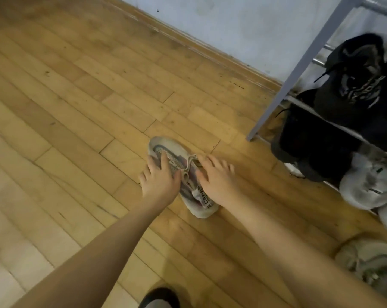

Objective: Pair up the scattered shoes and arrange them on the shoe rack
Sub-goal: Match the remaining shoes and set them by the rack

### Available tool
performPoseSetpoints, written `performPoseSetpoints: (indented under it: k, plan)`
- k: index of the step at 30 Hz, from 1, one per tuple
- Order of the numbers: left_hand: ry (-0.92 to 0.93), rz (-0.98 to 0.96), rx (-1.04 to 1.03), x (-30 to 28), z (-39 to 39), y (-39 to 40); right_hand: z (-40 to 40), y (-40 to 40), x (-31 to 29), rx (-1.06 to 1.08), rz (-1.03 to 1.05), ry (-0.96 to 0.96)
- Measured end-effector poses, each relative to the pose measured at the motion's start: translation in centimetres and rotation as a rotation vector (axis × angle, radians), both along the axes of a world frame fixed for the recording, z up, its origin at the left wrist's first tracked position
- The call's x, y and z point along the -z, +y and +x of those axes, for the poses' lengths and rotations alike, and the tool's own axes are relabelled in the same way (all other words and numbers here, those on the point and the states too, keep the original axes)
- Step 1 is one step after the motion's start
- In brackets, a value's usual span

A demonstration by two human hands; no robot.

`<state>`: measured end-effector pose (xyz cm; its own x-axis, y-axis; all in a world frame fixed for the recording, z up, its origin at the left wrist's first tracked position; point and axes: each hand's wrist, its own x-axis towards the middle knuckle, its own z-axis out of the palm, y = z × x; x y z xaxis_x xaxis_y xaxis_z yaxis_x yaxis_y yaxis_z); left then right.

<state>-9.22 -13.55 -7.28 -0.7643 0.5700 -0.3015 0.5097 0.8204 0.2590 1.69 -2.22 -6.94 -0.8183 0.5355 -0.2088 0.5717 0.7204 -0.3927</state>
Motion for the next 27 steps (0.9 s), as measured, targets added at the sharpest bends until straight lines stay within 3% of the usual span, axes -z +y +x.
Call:
performPoseSetpoints:
  k: [3, 9, 17, 20, 23, 27]
  plan:
    - [-0.076, 0.029, 0.015, 1.0, -0.2, -0.5, -0.7, -0.9, 2.1, -0.064, -0.019, -0.073]
    - [-0.162, 0.177, 0.091, 1.7, -0.6, -1.2, -0.2, -2.7, 3.4, -0.081, 0.008, 0.005]
    - [-0.378, 0.334, 0.401, 1.6, 3.5, -0.1, 4.8, -1.3, 2.2, 0.279, 0.267, 0.076]
    - [-0.247, 0.242, 0.294, 2.3, 4.4, 1.5, 5.3, 0.0, 2.6, 0.327, 0.110, -0.027]
    - [-0.145, 0.149, 0.229, 2.7, 4.1, 3.5, 5.3, 0.4, 3.5, 0.232, 0.024, -0.080]
    - [-0.124, 0.209, 0.261, 2.8, 3.8, 4.0, 5.1, 0.3, 3.2, 0.226, -0.024, 0.020]
